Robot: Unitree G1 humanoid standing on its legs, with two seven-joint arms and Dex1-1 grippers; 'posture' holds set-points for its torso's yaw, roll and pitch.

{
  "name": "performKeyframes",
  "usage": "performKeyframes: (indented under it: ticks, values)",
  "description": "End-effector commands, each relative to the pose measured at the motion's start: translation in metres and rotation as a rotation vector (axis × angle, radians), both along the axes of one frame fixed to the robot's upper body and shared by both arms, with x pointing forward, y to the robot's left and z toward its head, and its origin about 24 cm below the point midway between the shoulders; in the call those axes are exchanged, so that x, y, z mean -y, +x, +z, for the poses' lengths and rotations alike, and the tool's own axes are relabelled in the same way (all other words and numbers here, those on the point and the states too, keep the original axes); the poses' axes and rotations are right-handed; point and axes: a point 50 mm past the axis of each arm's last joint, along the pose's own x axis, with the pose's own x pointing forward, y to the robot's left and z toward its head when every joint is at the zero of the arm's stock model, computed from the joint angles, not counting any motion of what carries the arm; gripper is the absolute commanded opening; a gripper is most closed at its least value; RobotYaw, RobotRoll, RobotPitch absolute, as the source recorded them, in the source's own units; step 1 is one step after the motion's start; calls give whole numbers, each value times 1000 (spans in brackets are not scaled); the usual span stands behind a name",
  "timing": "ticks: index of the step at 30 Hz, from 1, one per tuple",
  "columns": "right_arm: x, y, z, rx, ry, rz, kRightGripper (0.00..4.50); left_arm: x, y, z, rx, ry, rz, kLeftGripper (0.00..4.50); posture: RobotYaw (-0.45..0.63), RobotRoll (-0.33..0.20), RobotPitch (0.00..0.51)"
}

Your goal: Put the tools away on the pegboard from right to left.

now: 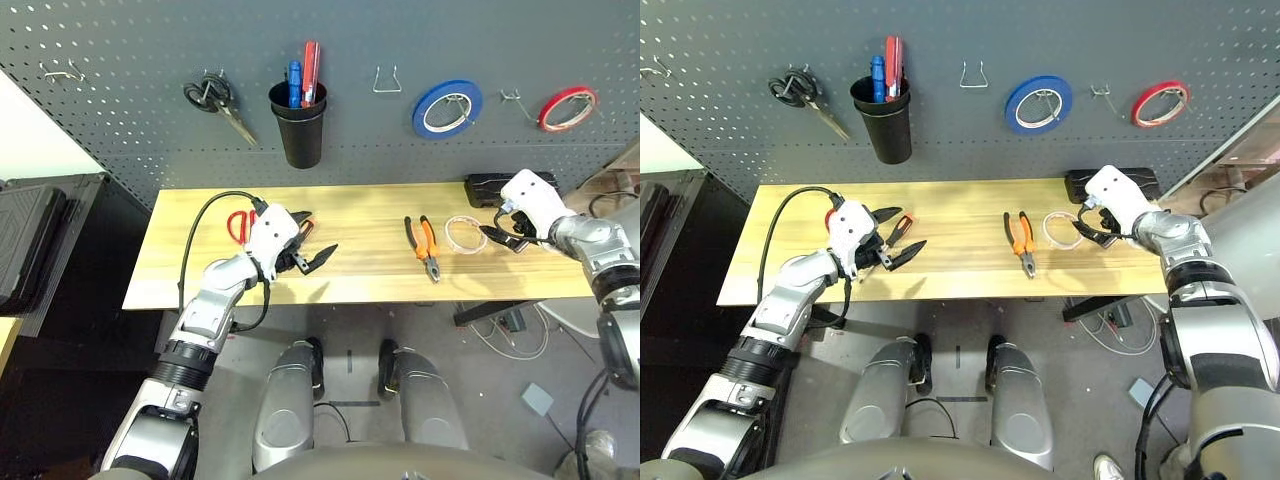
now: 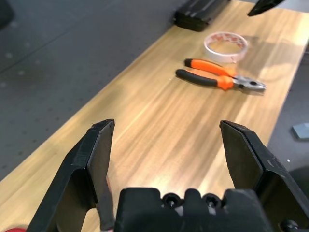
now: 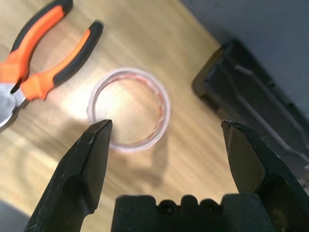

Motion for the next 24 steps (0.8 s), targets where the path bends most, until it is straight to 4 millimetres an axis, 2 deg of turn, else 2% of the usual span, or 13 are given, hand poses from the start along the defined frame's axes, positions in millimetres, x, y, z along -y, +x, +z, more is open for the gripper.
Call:
performKeyframes:
  ticks: [1, 10, 18, 24]
  values:
    - [-4, -3, -11, -101, -17, 20, 4500, 1, -6, -1, -1, 43, -36, 4461, 200, 0, 244]
    - [-29, 2, -22, -209, -87, 119, 4500, -5, -15, 4, -9, 81, -49, 4461, 238, 0, 304]
    - [-49, 7, -30, -245, -152, 154, 4500, -13, -26, 11, -14, 103, -22, 4461, 302, 0, 331]
    - [-55, 8, -35, -272, -185, 145, 4500, -18, -34, 15, -20, 111, 3, 4461, 339, 0, 345]
